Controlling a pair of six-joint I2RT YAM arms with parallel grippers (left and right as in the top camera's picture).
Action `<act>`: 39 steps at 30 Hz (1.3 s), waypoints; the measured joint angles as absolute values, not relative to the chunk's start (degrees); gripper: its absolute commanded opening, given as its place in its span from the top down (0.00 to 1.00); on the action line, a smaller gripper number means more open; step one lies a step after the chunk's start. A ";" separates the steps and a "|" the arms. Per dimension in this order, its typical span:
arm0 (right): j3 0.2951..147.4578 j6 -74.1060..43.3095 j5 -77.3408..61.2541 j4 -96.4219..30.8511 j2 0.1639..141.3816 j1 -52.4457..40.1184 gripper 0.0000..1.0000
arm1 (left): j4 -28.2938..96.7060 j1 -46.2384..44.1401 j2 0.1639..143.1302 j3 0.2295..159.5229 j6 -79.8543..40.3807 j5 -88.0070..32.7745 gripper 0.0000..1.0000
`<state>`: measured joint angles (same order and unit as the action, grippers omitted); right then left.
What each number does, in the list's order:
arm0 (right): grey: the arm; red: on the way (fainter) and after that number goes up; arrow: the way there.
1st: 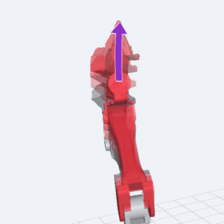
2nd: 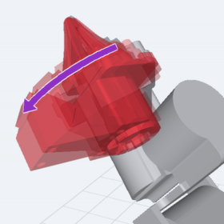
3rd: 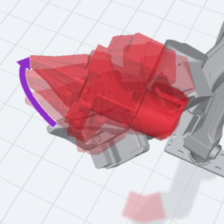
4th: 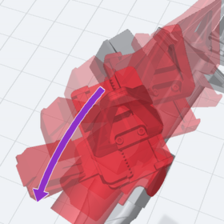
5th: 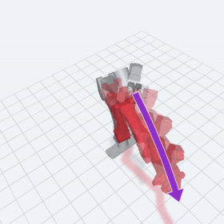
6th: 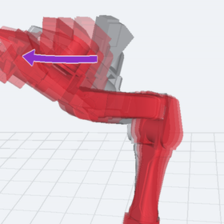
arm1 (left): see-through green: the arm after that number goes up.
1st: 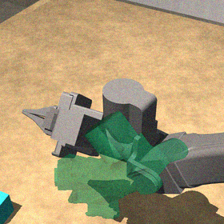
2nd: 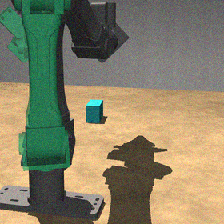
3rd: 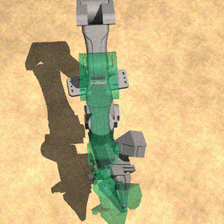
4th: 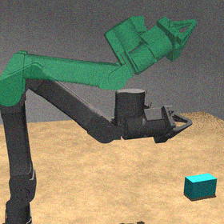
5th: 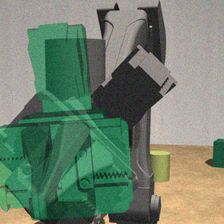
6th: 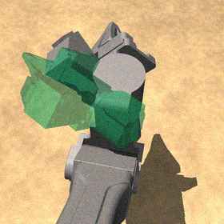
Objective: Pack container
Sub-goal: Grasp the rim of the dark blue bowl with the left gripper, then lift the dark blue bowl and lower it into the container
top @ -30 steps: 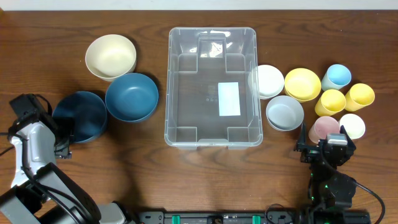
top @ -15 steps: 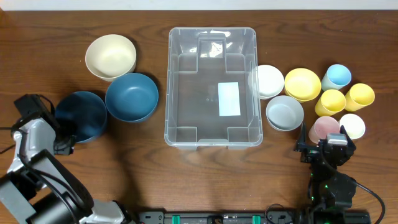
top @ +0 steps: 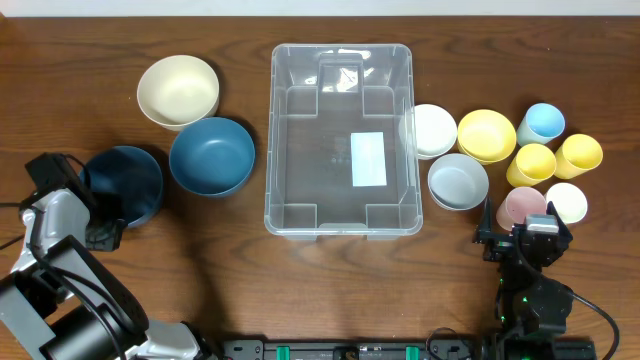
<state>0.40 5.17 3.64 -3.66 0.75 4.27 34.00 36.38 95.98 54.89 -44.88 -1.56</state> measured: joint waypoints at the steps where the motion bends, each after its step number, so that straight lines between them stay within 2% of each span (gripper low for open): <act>1: 0.40 5.15 3.64 -3.66 0.75 4.27 0.01 | 34.17 36.38 95.88 54.89 -44.73 -1.54 0.94; 7: 0.40 5.15 3.64 -3.66 0.75 4.27 0.01 | 34.70 36.38 92.68 54.87 -43.05 -1.43 0.94; 12: 0.40 5.15 3.64 -3.68 0.75 4.27 0.01 | 34.44 36.38 83.09 54.81 -40.38 -2.24 0.94; 23: 0.40 5.15 3.64 -3.68 0.75 4.27 0.01 | 25.78 33.58 62.11 54.78 -33.91 -17.50 0.94; 30: 0.40 5.17 3.64 -3.66 0.75 4.27 0.01 | 25.39 20.16 58.11 57.60 -31.46 -21.91 0.94; 39: 0.40 5.15 3.64 -3.66 0.80 4.25 0.01 | 24.77 0.51 64.97 71.22 -30.28 -21.06 0.94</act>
<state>0.40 5.15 3.64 -3.66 0.80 4.25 24.77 0.51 64.97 71.22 -30.28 -21.06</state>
